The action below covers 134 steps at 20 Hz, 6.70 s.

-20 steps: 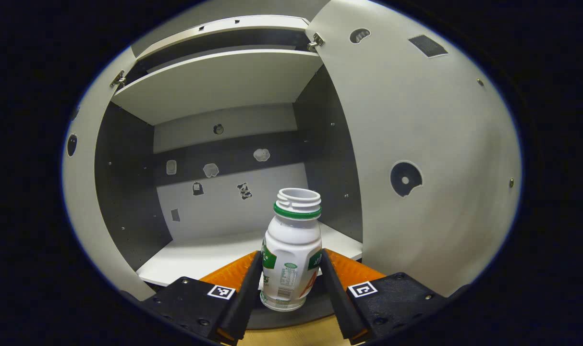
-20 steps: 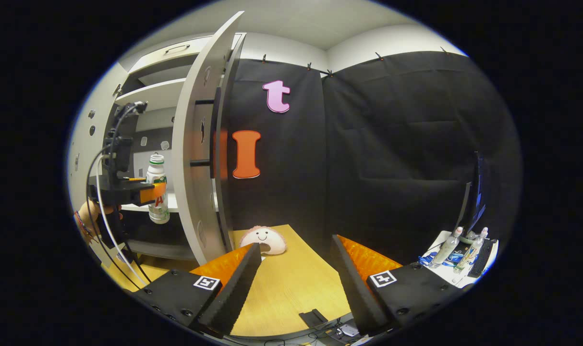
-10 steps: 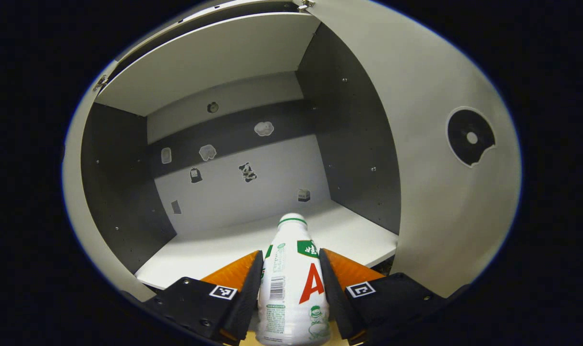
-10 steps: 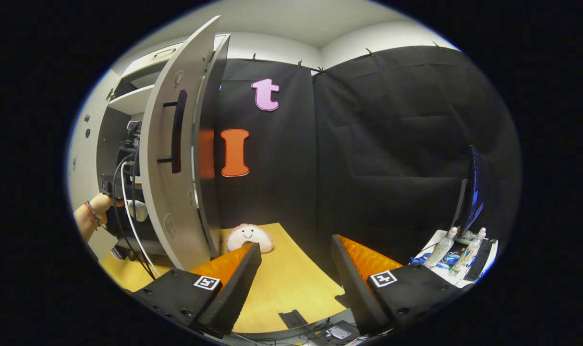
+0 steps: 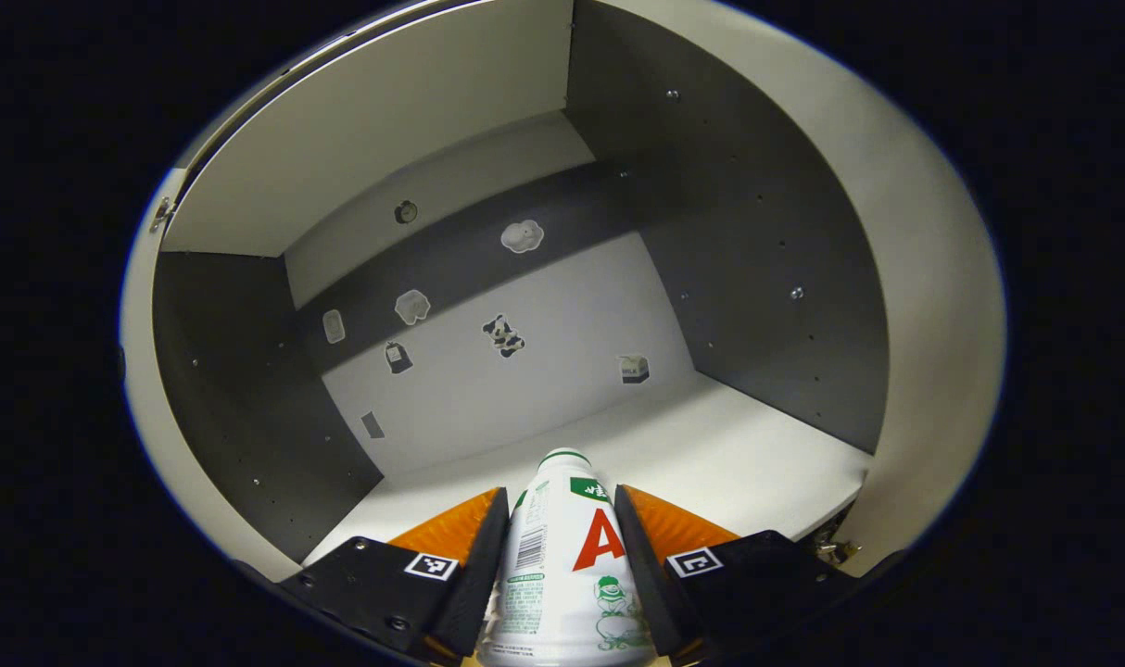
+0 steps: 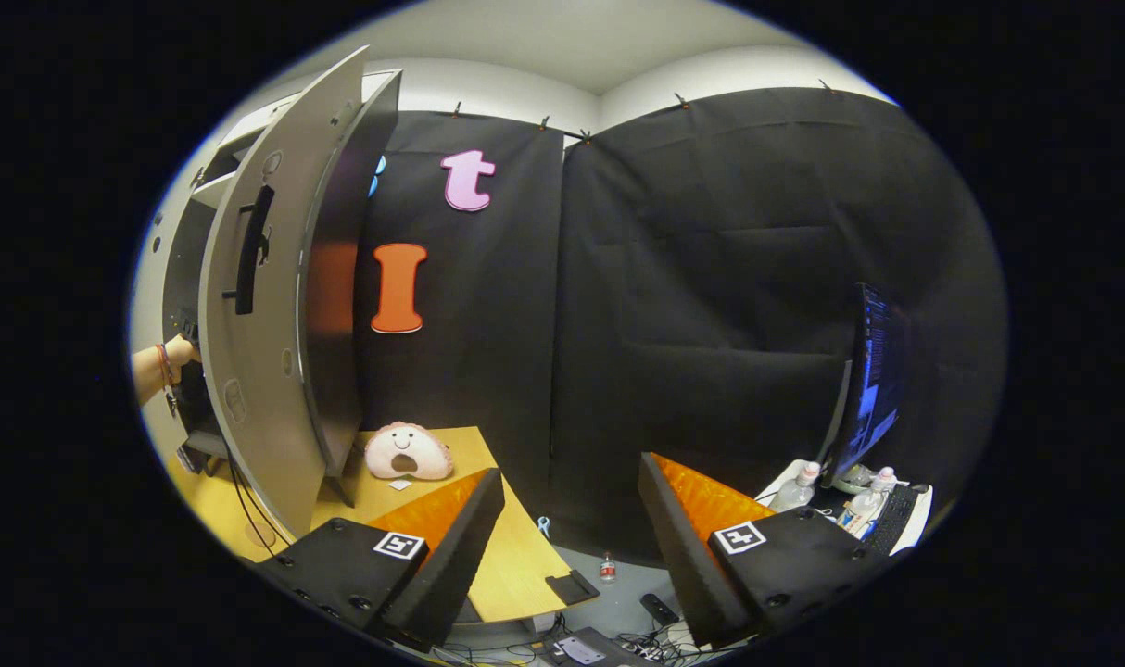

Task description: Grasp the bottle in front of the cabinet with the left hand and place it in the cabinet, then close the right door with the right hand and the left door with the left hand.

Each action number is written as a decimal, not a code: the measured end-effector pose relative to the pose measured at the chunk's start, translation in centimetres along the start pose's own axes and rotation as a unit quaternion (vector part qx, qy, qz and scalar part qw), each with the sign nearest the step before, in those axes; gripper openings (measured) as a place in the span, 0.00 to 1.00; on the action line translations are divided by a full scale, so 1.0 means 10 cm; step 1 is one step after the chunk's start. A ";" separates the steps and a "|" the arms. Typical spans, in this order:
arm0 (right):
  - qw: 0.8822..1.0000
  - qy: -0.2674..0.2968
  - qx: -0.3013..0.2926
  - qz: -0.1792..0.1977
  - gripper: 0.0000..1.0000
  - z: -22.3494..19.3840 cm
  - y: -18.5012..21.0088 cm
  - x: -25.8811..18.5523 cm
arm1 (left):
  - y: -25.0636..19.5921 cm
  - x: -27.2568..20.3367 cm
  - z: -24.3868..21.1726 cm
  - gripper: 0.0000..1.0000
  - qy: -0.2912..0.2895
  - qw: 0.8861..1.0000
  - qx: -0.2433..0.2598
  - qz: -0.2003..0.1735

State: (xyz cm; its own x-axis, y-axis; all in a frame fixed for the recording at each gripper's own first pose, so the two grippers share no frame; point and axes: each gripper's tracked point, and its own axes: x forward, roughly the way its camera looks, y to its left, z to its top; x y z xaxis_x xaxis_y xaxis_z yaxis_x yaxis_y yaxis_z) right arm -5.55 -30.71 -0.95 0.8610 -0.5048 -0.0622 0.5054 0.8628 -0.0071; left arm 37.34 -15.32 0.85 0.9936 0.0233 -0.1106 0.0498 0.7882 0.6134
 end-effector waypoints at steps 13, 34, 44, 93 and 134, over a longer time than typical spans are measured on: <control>0.999 0.015 -0.019 0.037 0.92 -0.03 0.10 -0.04 | 0.55 -1.38 -0.20 0.95 -0.022 0.996 -0.069 0.045; 0.996 0.010 -0.056 -0.075 0.98 0.43 1.87 -0.44 | 1.13 -3.28 -1.61 0.95 -0.104 0.910 -0.397 -0.066; 0.998 0.000 -0.041 -0.048 0.94 0.46 2.50 -0.28 | 1.60 -3.20 -1.63 0.92 -0.080 0.913 -0.388 -0.096; 0.965 -0.031 -0.033 0.257 0.98 0.53 4.44 -0.51 | 2.97 -3.48 -2.41 0.91 -0.011 0.956 -0.262 0.130; 0.976 -0.016 0.000 0.218 0.98 0.40 3.01 0.40 | 1.00 -2.20 -1.25 0.93 -0.020 0.966 -0.259 -0.005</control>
State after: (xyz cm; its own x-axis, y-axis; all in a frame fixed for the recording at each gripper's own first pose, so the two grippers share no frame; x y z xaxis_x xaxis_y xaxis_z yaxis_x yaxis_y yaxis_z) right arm 13.29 -6.85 2.59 0.9955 -0.0904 -0.0289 0.0909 0.9958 0.0130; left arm 14.71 -0.30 -0.35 0.9970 -0.0012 -0.0777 0.0120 0.9903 0.1382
